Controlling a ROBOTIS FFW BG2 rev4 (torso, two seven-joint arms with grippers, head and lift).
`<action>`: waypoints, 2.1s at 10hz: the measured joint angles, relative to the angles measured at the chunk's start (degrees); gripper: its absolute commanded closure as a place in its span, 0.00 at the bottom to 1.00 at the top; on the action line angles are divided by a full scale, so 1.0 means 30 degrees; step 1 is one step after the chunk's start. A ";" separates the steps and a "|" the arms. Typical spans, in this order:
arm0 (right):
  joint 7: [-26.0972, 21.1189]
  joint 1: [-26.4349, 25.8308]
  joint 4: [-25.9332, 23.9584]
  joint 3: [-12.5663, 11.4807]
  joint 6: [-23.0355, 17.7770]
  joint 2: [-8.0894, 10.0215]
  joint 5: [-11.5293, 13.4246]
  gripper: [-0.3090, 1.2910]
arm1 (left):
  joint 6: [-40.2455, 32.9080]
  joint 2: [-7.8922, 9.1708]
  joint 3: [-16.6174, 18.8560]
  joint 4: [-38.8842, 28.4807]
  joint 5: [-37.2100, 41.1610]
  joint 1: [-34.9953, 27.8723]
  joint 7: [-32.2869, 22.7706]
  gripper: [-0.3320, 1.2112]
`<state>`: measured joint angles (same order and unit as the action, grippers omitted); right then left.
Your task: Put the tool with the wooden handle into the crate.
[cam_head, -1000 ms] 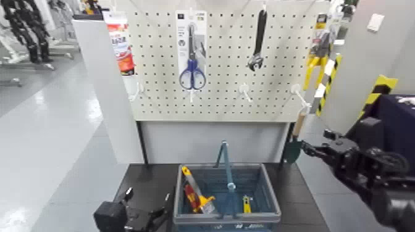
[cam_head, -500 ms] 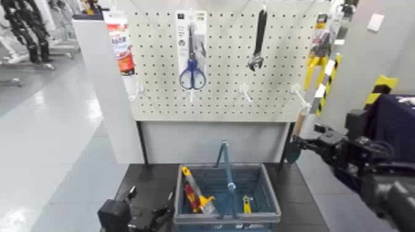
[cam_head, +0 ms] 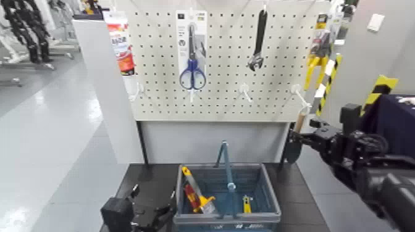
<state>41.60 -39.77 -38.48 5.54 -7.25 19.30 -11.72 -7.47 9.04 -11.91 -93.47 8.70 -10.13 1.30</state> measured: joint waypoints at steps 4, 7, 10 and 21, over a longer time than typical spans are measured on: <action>0.0125 -0.0301 0.0618 0.0144 -0.0175 -0.0325 -0.0012 0.91 | -0.0005 0.0031 -0.0073 0.0043 0.0019 0.0075 0.0026 0.30; -0.0182 -0.0306 0.0566 0.0451 -0.0059 -0.0516 0.0056 0.98 | -0.0068 0.0063 -0.0023 0.0045 0.0080 0.0037 0.0036 0.30; -0.0332 -0.0185 0.0423 0.0451 -0.0242 -0.0572 0.0095 0.98 | -0.0131 0.0092 0.0041 0.0062 0.0117 -0.0020 0.0045 0.30; -0.1867 0.3831 -0.7019 -0.1329 0.1797 -0.0407 -0.0351 0.98 | -0.0076 0.0002 0.0239 0.0043 0.0119 -0.0273 0.0039 0.30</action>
<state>36.00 -28.28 -59.54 1.55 -1.86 18.08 -12.77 -7.69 9.05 -11.19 -93.34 9.05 -10.95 1.42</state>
